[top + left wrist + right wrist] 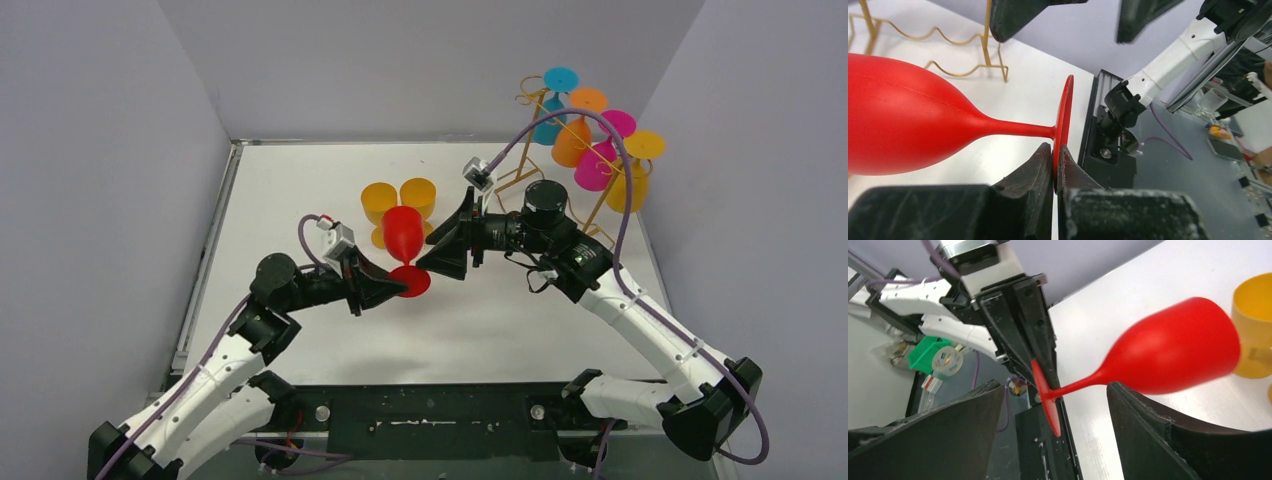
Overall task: Take the wine glass off the wine glass rack
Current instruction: Place the wine glass at the center of the board.
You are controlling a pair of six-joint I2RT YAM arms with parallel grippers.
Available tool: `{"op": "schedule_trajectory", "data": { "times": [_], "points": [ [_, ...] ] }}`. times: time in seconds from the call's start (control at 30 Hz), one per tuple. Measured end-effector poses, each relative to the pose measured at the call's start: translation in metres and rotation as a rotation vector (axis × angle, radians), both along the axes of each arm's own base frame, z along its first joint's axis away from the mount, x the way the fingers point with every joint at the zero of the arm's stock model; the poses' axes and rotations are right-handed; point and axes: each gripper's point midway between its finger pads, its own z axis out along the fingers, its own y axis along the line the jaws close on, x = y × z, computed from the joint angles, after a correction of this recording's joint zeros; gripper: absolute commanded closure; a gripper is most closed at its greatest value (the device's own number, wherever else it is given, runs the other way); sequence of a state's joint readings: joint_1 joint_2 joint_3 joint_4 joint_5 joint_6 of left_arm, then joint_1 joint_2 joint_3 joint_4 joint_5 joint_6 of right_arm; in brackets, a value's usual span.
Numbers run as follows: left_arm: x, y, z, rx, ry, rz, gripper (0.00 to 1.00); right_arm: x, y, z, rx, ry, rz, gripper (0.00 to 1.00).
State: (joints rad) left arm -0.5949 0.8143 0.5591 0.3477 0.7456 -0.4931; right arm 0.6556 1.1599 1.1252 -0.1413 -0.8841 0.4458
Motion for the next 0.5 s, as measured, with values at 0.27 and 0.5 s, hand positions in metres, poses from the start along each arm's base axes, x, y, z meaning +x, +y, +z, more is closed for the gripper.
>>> {"op": "schedule_trajectory", "data": {
  "times": [0.27,0.5],
  "points": [
    [-0.032,0.021,-0.001,0.050,-0.438,-0.061,1.00,0.029,-0.015,0.021,0.028,-0.065,-0.236,0.12],
    [-0.037,0.022,-0.026,0.127,-0.592,-0.134,1.00,0.035,-0.007,0.010,0.039,-0.018,-0.221,0.09]
  ]
}}
